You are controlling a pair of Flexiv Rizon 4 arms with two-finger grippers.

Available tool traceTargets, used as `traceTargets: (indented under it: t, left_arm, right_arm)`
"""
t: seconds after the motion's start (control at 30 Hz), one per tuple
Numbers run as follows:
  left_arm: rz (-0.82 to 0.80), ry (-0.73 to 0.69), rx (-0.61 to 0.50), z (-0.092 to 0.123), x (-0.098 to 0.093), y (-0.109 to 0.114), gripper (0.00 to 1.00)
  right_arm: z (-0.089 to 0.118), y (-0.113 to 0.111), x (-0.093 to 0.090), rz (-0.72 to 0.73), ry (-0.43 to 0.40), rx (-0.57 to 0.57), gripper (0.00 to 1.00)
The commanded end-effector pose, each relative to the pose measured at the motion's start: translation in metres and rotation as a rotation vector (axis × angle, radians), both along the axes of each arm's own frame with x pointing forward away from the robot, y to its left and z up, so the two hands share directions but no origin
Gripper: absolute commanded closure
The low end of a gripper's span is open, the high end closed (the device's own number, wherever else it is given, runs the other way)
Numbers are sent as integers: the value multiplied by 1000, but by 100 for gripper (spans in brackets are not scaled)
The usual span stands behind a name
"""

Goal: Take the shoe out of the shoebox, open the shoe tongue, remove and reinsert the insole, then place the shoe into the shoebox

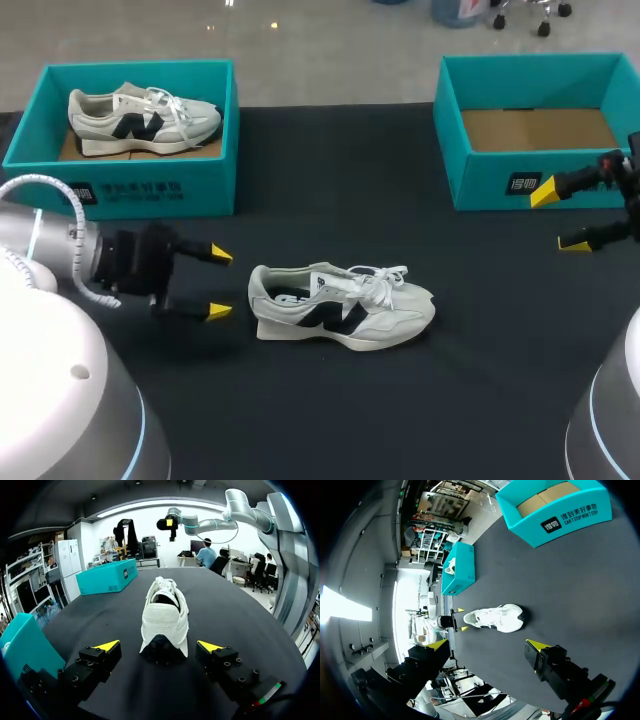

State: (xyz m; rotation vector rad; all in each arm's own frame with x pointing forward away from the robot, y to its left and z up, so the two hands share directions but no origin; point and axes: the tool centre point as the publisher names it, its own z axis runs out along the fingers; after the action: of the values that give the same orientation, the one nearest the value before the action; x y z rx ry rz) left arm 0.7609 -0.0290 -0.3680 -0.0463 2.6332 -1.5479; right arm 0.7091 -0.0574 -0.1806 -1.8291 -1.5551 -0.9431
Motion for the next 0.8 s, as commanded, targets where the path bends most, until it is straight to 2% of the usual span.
traceTargets:
  t: [0.03,0.27,0.8]
  left_arm:
    - [-1,27,31,-15,15,-15,0]
    - [-45,51,65,-24,23,-25,0]
    - [-137,106,85,-29,5,-45,0]
  right_arm:
    - [0,0,0,0,1,-1,0]
    - [0,0,0,0,1,-1,0]
    - [0,0,0,0,1,-1,0]
